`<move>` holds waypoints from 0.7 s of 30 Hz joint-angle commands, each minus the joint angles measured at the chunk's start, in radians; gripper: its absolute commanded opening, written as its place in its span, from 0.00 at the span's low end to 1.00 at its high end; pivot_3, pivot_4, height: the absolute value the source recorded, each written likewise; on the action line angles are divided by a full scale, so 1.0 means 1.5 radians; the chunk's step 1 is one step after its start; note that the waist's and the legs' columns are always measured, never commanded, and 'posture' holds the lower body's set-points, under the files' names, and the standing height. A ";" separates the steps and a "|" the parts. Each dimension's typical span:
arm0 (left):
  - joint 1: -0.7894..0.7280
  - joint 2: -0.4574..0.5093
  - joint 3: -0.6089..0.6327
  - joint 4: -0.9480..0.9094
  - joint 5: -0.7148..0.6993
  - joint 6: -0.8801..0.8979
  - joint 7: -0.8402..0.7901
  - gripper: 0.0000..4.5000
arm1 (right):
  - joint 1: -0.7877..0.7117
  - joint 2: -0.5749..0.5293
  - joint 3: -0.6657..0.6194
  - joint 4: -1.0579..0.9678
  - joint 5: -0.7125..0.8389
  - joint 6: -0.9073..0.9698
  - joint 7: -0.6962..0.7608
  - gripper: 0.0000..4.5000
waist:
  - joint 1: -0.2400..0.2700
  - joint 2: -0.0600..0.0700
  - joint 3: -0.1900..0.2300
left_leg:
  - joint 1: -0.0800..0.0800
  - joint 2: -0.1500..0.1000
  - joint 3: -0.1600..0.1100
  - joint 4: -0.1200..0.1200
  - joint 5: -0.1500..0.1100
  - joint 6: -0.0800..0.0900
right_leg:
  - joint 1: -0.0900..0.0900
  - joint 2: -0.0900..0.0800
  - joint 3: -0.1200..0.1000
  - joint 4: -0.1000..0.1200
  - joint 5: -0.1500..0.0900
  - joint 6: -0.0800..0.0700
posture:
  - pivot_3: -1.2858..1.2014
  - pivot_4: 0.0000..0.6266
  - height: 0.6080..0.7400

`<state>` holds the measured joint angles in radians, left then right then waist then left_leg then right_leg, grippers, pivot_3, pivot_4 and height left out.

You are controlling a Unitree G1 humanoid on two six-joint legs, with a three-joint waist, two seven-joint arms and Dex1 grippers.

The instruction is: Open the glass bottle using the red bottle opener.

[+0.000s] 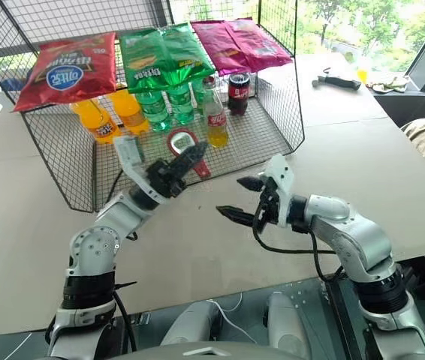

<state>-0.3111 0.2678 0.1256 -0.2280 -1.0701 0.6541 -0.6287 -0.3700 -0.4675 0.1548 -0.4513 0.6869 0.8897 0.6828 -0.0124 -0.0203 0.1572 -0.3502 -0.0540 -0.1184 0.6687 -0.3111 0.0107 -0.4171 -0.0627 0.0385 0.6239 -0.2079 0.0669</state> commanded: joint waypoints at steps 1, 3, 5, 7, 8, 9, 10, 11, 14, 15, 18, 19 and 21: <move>-0.026 0.011 -0.023 -0.023 -0.021 0.029 -0.054 0.01 | -0.040 -0.002 -0.024 -0.023 0.125 0.118 0.019 1.00 | 0.000 0.000 0.000 | 0.000 0.000 0.000 0.000 0.000 0.000 | 0.000 0.000 0.000 0.000 0.000 0.000 | 0.52 0.24 1.00; -0.032 0.016 -0.031 -0.018 -0.026 0.045 -0.076 0.01 | -0.065 0.016 -0.052 -0.005 0.199 0.179 0.001 1.00 | 0.000 0.000 0.000 | 0.000 0.000 0.000 0.000 0.000 0.000 | 0.000 0.000 0.000 0.000 0.000 0.000 | 0.52 0.24 1.00; -0.034 0.017 -0.037 -0.016 -0.022 0.051 -0.089 0.01 | -0.084 0.031 -0.069 0.006 0.243 0.210 -0.017 1.00 | 0.000 0.000 0.000 | 0.000 0.000 0.000 0.000 0.000 0.000 | 0.000 0.000 0.000 0.000 0.000 0.000 | 0.52 0.24 1.00; -0.031 0.018 -0.046 -0.019 -0.012 0.051 -0.098 0.01 | -0.104 0.056 -0.088 0.022 0.278 0.229 -0.049 1.00 | 0.000 0.000 0.000 | 0.000 0.000 0.000 0.000 0.000 0.000 | 0.000 0.000 0.000 -0.001 0.000 0.000 | 0.52 0.24 1.00; -0.030 0.018 -0.049 -0.020 -0.008 0.051 -0.101 0.01 | -0.111 0.067 -0.097 0.029 0.293 0.237 -0.065 1.00 | 0.000 0.000 0.000 | 0.000 0.000 0.000 0.000 0.000 0.000 | 0.000 0.000 0.000 -0.001 0.000 0.000 | 0.52 0.24 1.00; -0.029 0.017 -0.050 -0.022 -0.005 0.051 -0.103 0.01 | -0.117 0.074 -0.105 0.035 0.308 0.244 -0.079 1.00 | 0.000 0.000 0.000 | 0.000 0.000 0.000 0.000 0.000 0.000 | 0.000 0.000 0.000 -0.001 0.000 0.000 | 0.52 0.24 1.00; -0.027 0.016 -0.050 -0.022 -0.005 0.051 -0.105 0.01 | -0.122 0.079 -0.112 0.039 0.322 0.250 -0.089 1.00 | 0.000 0.000 0.000 | 0.000 0.000 0.000 0.000 0.000 0.000 | 0.000 0.000 0.000 -0.001 0.000 0.000 | 0.52 0.24 1.00; -0.025 0.015 -0.049 -0.023 -0.004 0.050 -0.105 0.01 | -0.127 0.081 -0.117 0.042 0.335 0.255 -0.097 1.00 | 0.001 0.000 0.000 | 0.000 0.000 0.000 0.000 0.000 0.000 | 0.000 0.000 0.000 -0.001 0.000 0.000 | 0.52 0.24 1.00; -0.017 0.013 -0.047 -0.027 -0.006 0.047 -0.104 0.00 | -0.136 0.079 -0.123 0.046 0.354 0.264 -0.112 0.83 | 0.001 0.000 0.000 | 0.000 0.000 0.000 0.000 0.000 0.000 | 0.000 0.000 0.000 -0.001 0.000 0.000 | 0.52 0.24 1.00; -0.015 0.013 -0.047 -0.028 -0.007 0.047 -0.103 0.00 | -0.137 0.079 -0.124 0.048 0.359 0.265 -0.116 0.76 | 0.001 0.000 0.000 | 0.000 0.000 0.000 0.000 0.000 0.000 | 0.000 0.000 0.000 -0.001 0.000 0.000 | 0.52 0.24 1.00; -0.012 0.012 -0.044 -0.031 -0.009 0.046 -0.104 0.00 | -0.138 0.078 -0.124 0.051 0.370 0.267 -0.124 0.45 | 0.000 0.000 0.000 | 0.000 0.000 0.000 0.000 0.000 0.000 | 0.000 0.000 0.000 -0.001 0.000 0.000 | 0.52 0.24 1.00; -0.011 0.012 -0.043 -0.032 -0.009 0.047 -0.104 0.00 | -0.139 0.078 -0.124 0.052 0.373 0.267 -0.126 0.36 | 0.000 0.000 0.000 | 0.000 0.000 0.000 0.000 0.000 0.000 | 0.000 0.000 0.000 -0.001 0.000 0.000 | 0.52 0.24 1.00; -0.009 0.012 -0.041 -0.033 -0.011 0.047 -0.106 0.00 | -0.139 0.076 -0.125 0.055 0.378 0.267 -0.129 0.17 | 0.000 0.000 0.000 | 0.000 0.000 0.000 0.000 0.000 0.000 | 0.000 0.000 0.000 -0.001 0.000 0.000 | 0.52 0.24 1.00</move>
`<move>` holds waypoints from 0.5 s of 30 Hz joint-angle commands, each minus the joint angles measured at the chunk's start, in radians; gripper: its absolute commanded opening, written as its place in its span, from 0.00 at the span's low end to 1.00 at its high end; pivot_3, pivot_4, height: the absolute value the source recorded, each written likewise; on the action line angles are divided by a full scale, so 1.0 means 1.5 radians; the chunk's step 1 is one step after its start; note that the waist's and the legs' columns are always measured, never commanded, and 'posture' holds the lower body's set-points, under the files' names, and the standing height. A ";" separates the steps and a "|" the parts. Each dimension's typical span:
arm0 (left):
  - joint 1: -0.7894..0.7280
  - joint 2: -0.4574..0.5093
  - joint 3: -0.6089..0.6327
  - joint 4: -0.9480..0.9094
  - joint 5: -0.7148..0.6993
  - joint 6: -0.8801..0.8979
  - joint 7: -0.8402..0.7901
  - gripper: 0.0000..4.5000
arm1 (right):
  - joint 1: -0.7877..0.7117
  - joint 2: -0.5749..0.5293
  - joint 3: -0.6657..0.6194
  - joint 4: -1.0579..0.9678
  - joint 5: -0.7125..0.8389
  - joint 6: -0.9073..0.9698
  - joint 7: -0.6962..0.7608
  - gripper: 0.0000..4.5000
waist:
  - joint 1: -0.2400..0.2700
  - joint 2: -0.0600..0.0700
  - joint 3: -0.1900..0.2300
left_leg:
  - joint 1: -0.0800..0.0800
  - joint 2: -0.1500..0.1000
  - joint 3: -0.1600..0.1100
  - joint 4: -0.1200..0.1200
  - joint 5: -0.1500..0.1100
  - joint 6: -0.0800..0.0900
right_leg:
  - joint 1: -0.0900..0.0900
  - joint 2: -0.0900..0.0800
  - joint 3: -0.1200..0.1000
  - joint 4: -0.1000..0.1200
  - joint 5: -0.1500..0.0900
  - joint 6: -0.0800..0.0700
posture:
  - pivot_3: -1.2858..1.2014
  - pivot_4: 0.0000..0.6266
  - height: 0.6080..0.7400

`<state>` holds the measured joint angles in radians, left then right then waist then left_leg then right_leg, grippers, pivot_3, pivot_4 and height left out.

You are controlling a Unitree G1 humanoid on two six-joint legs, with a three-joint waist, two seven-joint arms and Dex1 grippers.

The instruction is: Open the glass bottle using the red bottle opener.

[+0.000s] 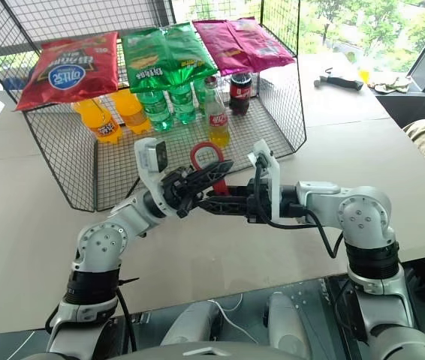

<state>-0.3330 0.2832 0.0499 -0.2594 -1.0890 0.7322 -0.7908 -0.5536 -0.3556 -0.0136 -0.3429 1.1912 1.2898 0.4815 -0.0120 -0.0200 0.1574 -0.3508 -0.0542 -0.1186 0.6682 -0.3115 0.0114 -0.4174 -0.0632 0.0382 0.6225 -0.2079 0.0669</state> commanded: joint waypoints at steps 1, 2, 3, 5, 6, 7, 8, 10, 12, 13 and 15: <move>0.007 0.002 0.009 -0.013 -0.002 -0.003 0.001 0.00 | -0.016 0.001 -0.016 -0.015 0.045 0.000 0.002 0.05 | 0.000 0.000 0.000 | 0.000 0.000 0.000 0.000 0.000 0.000 | 0.000 0.000 0.000 0.000 0.000 0.000 | 0.52 0.24 1.00; 0.009 0.002 0.009 -0.014 -0.005 -0.001 0.000 0.00 | -0.015 0.001 -0.018 -0.012 0.049 -0.001 0.000 0.02 | -0.001 0.000 0.000 | 0.000 0.000 0.000 0.000 0.000 0.000 | 0.000 0.000 0.000 0.000 0.000 0.000 | 0.52 0.24 1.00; 0.010 0.004 0.010 -0.015 -0.010 0.004 0.003 0.00 | -0.015 0.000 -0.019 -0.010 0.054 -0.001 -0.003 0.02 | -0.001 0.000 0.000 | 0.000 0.000 0.000 0.000 0.000 0.000 | 0.000 0.000 0.000 0.000 0.000 0.000 | 0.52 0.24 1.00; 0.014 0.007 0.010 -0.016 -0.020 0.014 0.008 0.00 | -0.014 -0.003 -0.018 -0.009 0.058 -0.002 -0.005 0.02 | -0.001 0.000 0.000 | 0.000 0.000 0.000 0.000 0.000 0.000 | 0.000 0.000 0.000 0.000 0.000 0.000 | 0.52 0.24 1.00; 0.015 0.008 0.010 -0.016 -0.025 0.019 0.013 0.00 | -0.013 -0.004 -0.018 -0.009 0.060 -0.003 -0.007 0.02 | 0.000 0.000 0.000 | 0.000 0.000 0.000 0.000 0.000 0.000 | 0.000 0.000 0.000 0.000 0.000 0.000 | 0.52 0.24 1.00; 0.016 0.008 0.011 -0.015 -0.028 0.024 0.021 0.00 | -0.012 -0.004 -0.018 -0.009 0.061 -0.003 -0.008 0.02 | 0.000 0.000 0.000 | 0.000 0.000 0.000 0.000 0.000 0.000 | 0.000 0.000 0.000 0.000 0.000 0.000 | 0.52 0.24 1.00; 0.015 0.005 0.013 -0.011 -0.027 0.023 0.030 0.00 | -0.011 -0.005 -0.019 -0.009 0.062 -0.003 -0.009 0.02 | 0.000 0.000 0.000 | 0.000 0.000 0.000 0.000 0.000 0.000 | 0.000 0.000 0.000 0.000 0.000 0.000 | 0.52 0.24 1.00; 0.011 0.000 0.017 -0.005 -0.030 0.023 0.042 0.00 | -0.009 -0.007 -0.018 -0.009 0.062 -0.004 -0.010 0.02 | 0.000 0.000 0.000 | 0.000 0.000 0.000 0.000 0.000 0.000 | 0.000 0.000 0.000 0.000 0.000 0.000 | 0.52 0.24 1.00; 0.004 -0.004 0.024 0.004 -0.035 0.016 0.038 0.00 | -0.007 -0.009 -0.017 -0.010 0.061 -0.006 -0.010 0.02 | 0.000 0.000 0.000 | 0.000 0.000 0.000 0.000 0.000 0.000 | 0.000 0.000 0.000 0.000 0.000 0.000 | 0.52 0.24 1.00; 0.000 -0.006 0.031 0.010 -0.046 0.016 0.032 0.00 | -0.006 -0.010 -0.016 -0.011 0.061 -0.007 -0.010 0.02 | 0.000 0.000 0.000 | 0.000 0.000 0.000 0.000 0.000 0.000 | 0.000 0.000 0.000 0.000 0.000 0.000 | 0.52 0.24 1.00; -0.003 -0.002 0.037 0.015 -0.061 0.023 0.023 0.17 | -0.003 -0.010 -0.014 -0.013 0.063 -0.009 -0.009 0.00 | 0.000 0.000 0.000 | 0.000 0.000 0.000 0.000 0.000 0.000 | 0.000 0.000 0.000 0.000 0.000 0.000 | 0.52 0.24 1.00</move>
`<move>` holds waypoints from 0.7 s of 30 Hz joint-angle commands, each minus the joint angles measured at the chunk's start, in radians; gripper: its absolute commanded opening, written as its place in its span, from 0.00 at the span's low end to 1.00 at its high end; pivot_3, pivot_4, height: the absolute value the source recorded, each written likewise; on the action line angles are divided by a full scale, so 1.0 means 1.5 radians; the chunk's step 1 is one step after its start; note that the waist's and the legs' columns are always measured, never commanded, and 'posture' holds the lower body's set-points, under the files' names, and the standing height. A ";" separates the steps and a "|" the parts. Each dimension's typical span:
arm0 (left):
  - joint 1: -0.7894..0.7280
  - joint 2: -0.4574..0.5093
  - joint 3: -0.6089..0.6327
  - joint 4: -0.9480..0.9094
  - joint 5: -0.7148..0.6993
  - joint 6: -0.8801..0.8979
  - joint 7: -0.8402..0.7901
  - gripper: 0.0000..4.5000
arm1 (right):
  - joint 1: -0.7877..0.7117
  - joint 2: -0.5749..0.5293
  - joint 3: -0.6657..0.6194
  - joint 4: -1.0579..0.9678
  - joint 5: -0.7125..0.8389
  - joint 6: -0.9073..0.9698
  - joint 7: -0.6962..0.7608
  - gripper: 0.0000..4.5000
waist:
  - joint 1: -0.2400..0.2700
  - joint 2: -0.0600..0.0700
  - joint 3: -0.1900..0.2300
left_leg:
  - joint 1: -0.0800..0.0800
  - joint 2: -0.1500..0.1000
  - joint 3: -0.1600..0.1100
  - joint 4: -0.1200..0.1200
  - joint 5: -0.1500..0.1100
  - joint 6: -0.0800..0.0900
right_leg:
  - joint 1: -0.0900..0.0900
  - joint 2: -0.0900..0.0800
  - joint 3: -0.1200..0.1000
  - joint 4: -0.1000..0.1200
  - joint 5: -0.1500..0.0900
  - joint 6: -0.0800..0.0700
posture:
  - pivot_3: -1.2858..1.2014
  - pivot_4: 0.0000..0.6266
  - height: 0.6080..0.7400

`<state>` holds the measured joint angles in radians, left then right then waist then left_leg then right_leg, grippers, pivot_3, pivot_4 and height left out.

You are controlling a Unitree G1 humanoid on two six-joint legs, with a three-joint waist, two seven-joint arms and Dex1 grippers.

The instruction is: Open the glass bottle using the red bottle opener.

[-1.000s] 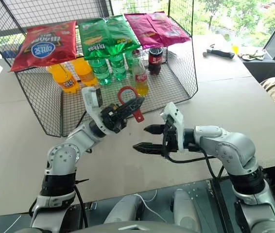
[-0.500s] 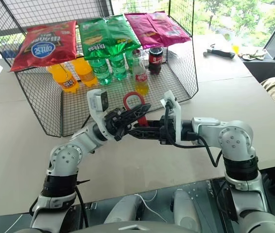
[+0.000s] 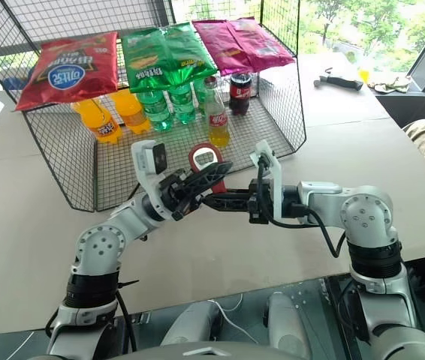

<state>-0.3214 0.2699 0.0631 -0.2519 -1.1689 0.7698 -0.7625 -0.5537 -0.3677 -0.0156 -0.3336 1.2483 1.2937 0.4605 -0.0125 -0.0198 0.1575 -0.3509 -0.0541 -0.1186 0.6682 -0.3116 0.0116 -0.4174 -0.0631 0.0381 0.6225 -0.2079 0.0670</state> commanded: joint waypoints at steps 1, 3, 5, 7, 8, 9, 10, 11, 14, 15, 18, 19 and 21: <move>-0.010 0.010 0.030 0.011 -0.013 0.003 0.001 0.24 | -0.001 -0.003 -0.013 -0.020 0.027 -0.012 0.006 0.00 | 0.000 0.000 0.000 | 0.000 0.000 0.000 0.000 0.000 0.000 | 0.000 0.000 0.000 0.000 0.000 0.000 | 0.52 0.24 1.00; -0.009 0.013 0.032 0.013 -0.013 0.006 -0.001 0.45 | 0.002 -0.005 -0.012 -0.022 0.029 -0.013 0.006 0.00 | 0.000 0.000 0.000 | 0.000 0.000 0.000 0.000 0.000 0.000 | 0.000 0.000 0.000 0.000 0.000 0.000 | 0.52 0.24 1.00; -0.008 0.012 0.036 0.016 -0.011 0.005 0.000 0.67 | 0.008 -0.009 -0.011 -0.024 0.028 -0.016 0.006 0.00 | 0.000 0.000 0.000 | 0.000 0.000 0.000 0.000 0.000 0.000 | 0.000 0.000 0.000 0.000 0.000 0.000 | 0.52 0.24 1.00; -0.008 0.011 0.042 0.019 -0.007 0.002 0.001 0.84 | 0.016 -0.014 -0.012 -0.026 0.025 -0.020 0.005 0.00 | 0.001 0.000 0.000 | 0.000 0.000 0.000 0.000 0.000 0.000 | 0.000 0.000 0.000 0.000 0.000 0.000 | 0.52 0.24 1.00; -0.008 0.011 0.044 0.020 -0.004 0.000 0.001 0.93 | 0.020 -0.016 -0.013 -0.026 0.024 -0.022 0.004 0.00 | 0.001 0.000 0.000 | 0.000 0.000 0.000 0.000 0.000 0.000 | 0.000 0.000 0.000 -0.001 0.000 0.000 | 0.52 0.24 1.00; -0.008 0.010 0.048 0.022 0.002 -0.005 0.004 0.98 | 0.026 -0.018 -0.016 -0.027 0.021 -0.026 0.001 0.00 | 0.001 0.000 0.000 | 0.000 0.000 0.000 0.000 0.000 0.000 | 0.000 0.000 0.000 -0.001 0.000 0.000 | 0.52 0.24 1.00; -0.009 0.011 0.051 0.024 0.009 -0.012 0.006 0.98 | 0.035 -0.020 -0.021 -0.026 0.015 -0.032 -0.005 0.00 | 0.000 0.000 0.000 | -0.001 0.000 0.000 0.000 0.000 0.000 | 0.000 0.000 0.000 -0.001 0.000 0.000 | 0.52 0.24 1.00; -0.010 0.012 0.054 0.027 0.022 -0.022 0.007 0.98 | 0.045 -0.024 -0.024 -0.025 0.001 -0.040 -0.011 0.00 | 0.000 0.000 0.000 | -0.001 0.000 0.000 0.000 0.000 0.000 | 0.000 0.000 0.000 -0.001 0.000 0.000 | 0.52 0.24 1.00; -0.011 0.011 0.052 0.028 0.061 -0.054 0.013 0.98 | 0.076 -0.025 -0.035 -0.006 -0.072 -0.094 -0.052 0.00 | 0.001 0.000 0.000 | -0.001 0.000 0.000 0.000 0.000 0.000 | 0.000 0.000 0.000 -0.001 0.000 0.000 | 0.52 0.24 1.00; -0.011 0.009 0.048 0.027 0.073 -0.062 0.012 0.98 | 0.083 -0.024 -0.038 0.001 -0.101 -0.120 -0.060 0.00 | 0.001 0.000 0.000 | -0.001 0.000 0.000 0.000 0.000 0.000 | 0.000 0.000 0.000 -0.001 0.000 0.000 | 0.52 0.24 1.00; -0.014 -0.001 0.031 0.033 0.144 -0.111 0.034 0.98 | 0.094 -0.018 -0.045 0.008 -0.180 -0.195 -0.080 0.00 | 0.001 0.000 0.000 | -0.001 0.000 0.000 0.000 0.000 0.000 | 0.000 0.000 0.000 0.000 0.000 0.000 | 0.52 0.24 1.00; -0.018 -0.005 0.020 0.044 0.187 -0.133 0.054 0.98 | 0.095 -0.012 -0.048 0.012 -0.208 -0.226 -0.089 0.00 | 0.001 0.000 0.000 | -0.001 0.000 0.000 0.000 0.000 0.000 | 0.000 0.000 0.000 0.000 0.000 0.000 | 0.52 0.24 1.00; -0.028 -0.010 0.002 0.072 0.262 -0.163 0.096 0.98 | 0.096 0.000 -0.052 0.015 -0.250 -0.281 -0.089 0.00 | 0.001 0.000 0.000 | -0.001 -0.001 0.000 0.000 0.000 0.000 | 0.000 0.000 0.000 0.000 0.000 0.000 | 0.52 0.24 1.00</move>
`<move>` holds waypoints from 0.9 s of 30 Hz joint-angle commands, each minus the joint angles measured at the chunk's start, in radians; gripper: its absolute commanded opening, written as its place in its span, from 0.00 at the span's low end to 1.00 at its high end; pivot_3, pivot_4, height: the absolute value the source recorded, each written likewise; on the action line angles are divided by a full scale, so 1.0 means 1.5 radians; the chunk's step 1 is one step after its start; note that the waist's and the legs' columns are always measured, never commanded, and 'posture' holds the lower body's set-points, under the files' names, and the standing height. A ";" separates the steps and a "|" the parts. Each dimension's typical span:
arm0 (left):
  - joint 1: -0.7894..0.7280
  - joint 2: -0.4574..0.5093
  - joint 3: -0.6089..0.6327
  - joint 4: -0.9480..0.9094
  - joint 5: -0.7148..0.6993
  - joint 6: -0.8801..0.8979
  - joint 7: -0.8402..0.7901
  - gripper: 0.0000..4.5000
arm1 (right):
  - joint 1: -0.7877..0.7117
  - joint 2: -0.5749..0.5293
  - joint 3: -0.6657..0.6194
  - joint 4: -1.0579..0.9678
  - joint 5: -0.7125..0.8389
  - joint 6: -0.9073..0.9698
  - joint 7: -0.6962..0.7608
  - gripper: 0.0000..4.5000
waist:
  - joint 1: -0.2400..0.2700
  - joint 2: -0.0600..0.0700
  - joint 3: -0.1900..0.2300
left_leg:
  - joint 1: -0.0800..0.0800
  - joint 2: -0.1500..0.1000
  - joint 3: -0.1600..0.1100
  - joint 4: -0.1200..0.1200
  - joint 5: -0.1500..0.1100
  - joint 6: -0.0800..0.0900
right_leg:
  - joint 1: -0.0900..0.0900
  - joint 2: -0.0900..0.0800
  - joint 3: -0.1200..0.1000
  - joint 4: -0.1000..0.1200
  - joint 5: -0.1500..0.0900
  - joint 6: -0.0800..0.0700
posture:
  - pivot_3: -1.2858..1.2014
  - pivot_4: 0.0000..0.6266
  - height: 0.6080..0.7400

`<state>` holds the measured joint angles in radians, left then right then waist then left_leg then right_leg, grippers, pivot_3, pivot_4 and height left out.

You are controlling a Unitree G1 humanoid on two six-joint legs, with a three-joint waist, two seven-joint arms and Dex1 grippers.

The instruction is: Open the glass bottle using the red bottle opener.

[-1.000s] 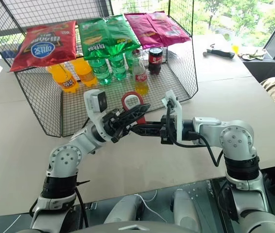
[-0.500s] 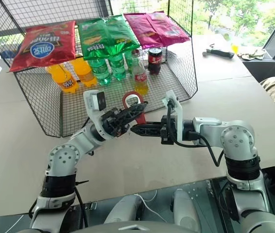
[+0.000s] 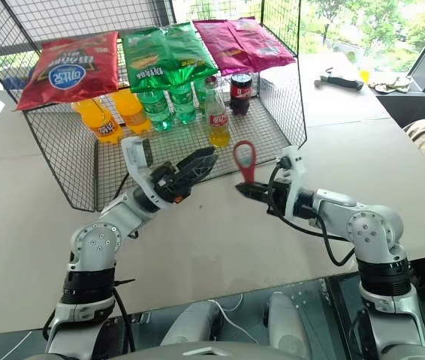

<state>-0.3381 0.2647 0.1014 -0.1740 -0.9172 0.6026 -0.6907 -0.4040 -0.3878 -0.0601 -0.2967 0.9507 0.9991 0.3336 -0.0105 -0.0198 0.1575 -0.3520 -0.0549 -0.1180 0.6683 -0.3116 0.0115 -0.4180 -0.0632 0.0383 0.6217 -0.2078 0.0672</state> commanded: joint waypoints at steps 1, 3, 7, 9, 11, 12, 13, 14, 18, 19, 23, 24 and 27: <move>-0.020 -0.011 -0.030 0.035 0.128 -0.077 0.061 0.98 | -0.001 0.011 -0.019 -0.011 -0.070 -0.107 0.007 0.00 | 0.000 0.000 0.000 | 0.000 0.000 0.000 0.000 0.000 0.000 | 0.000 0.000 0.000 0.000 0.000 0.000 | 0.52 0.24 1.00; -0.027 -0.025 -0.033 0.059 0.180 -0.132 0.077 0.98 | 0.010 0.000 -0.005 -0.016 -0.113 -0.152 0.029 0.00 | 0.000 0.000 0.000 | 0.000 0.000 0.000 0.000 0.000 0.000 | 0.000 0.000 0.000 0.000 0.000 0.000 | 0.52 0.24 1.00; -0.057 -0.039 -0.045 0.128 0.305 -0.269 0.111 0.98 | 0.033 -0.010 0.024 -0.010 -0.195 -0.221 0.051 0.00 | 0.002 0.000 0.000 | -0.004 0.000 0.000 0.000 0.000 0.000 | -0.004 0.000 0.000 0.000 0.000 0.000 | 0.52 0.24 1.00; -0.075 -0.045 -0.045 0.164 0.346 -0.318 0.128 0.98 | 0.036 -0.006 0.031 -0.004 -0.216 -0.238 0.059 0.00 | 0.002 0.000 0.000 | -0.008 -0.001 0.000 0.001 0.000 0.000 | -0.008 -0.001 0.001 0.001 0.000 0.000 | 0.52 0.24 1.00; -0.102 -0.047 -0.050 0.214 0.404 -0.380 0.157 0.98 | 0.038 0.001 0.036 -0.001 -0.231 -0.251 0.062 0.00 | 0.002 0.000 0.000 | -0.008 0.000 0.001 0.001 0.000 0.000 | -0.009 -0.001 0.001 0.001 0.000 0.000 | 0.52 0.24 1.00; -0.124 -0.051 -0.050 0.252 0.432 -0.398 0.185 0.98 | 0.037 0.007 0.040 0.000 -0.238 -0.258 0.061 0.00 | 0.002 0.000 0.000 | -0.008 -0.001 0.001 0.001 0.000 0.000 | -0.009 -0.001 0.001 0.001 0.000 0.000 | 0.52 0.24 1.00; -0.147 -0.055 -0.054 0.295 0.465 -0.423 0.214 0.98 | 0.037 0.012 0.042 0.001 -0.245 -0.264 0.060 0.00 | 0.003 0.000 0.000 | -0.008 -0.001 0.001 0.001 0.000 0.000 | -0.009 -0.001 0.001 0.001 0.000 0.000 | 0.52 0.24 1.00; -0.167 -0.058 -0.060 0.335 0.489 -0.452 0.228 0.98 | 0.035 0.018 0.043 0.002 -0.251 -0.270 0.060 0.00 | 0.004 -0.001 0.000 | -0.008 -0.001 0.001 0.001 0.000 0.000 | -0.009 -0.001 0.001 0.001 0.000 0.000 | 0.52 0.24 1.00; -0.231 -0.082 -0.060 0.466 0.527 -0.526 0.248 0.98 | 0.030 0.027 0.046 0.006 -0.281 -0.294 0.063 0.00 | 0.005 -0.001 0.000 | -0.008 -0.003 0.000 0.001 0.000 0.000 | -0.009 -0.001 0.001 0.002 0.000 0.000 | 0.52 0.24 1.00; -0.252 -0.089 -0.054 0.506 0.530 -0.546 0.254 0.98 | 0.028 0.029 0.048 0.006 -0.291 -0.305 0.063 0.00 | 0.006 -0.001 0.000 | -0.008 -0.003 0.000 0.001 0.000 0.000 | -0.009 -0.001 0.001 0.002 0.000 0.000 | 0.52 0.24 1.00; -0.308 -0.104 -0.038 0.625 0.538 -0.609 0.267 0.98 | 0.027 0.039 0.064 -0.004 -0.324 -0.347 0.073 0.00 | 0.004 -0.001 0.000 | -0.009 -0.004 0.000 0.001 0.000 0.000 | -0.009 -0.002 0.000 0.002 0.000 0.000 | 0.52 0.24 1.00; -0.321 -0.107 -0.038 0.652 0.543 -0.626 0.269 0.98 | 0.032 0.038 0.073 -0.009 -0.337 -0.356 0.074 0.00 | 0.003 -0.001 0.000 | -0.009 -0.004 0.000 0.001 0.000 0.000 | -0.009 -0.002 0.000 0.002 0.000 0.000 | 0.52 0.24 1.00; -0.355 -0.115 -0.033 0.717 0.546 -0.667 0.268 0.98 | 0.046 0.042 0.088 -0.019 -0.359 -0.369 0.073 0.00 | 0.002 -0.001 0.000 | -0.009 -0.004 0.000 0.001 0.000 0.000 | -0.009 -0.002 0.000 0.002 0.000 0.000 | 0.52 0.24 1.00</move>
<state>-0.8421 0.0986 0.0410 0.8774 -0.1035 -0.3447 -0.2919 -0.3387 -0.3297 0.0667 -0.2755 0.4274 0.4764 0.4363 -0.0078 -0.0209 0.1568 -0.3651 -0.0611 -0.1179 0.6699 -0.3113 0.0119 -0.4318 -0.0661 0.0387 0.6250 -0.2075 0.0675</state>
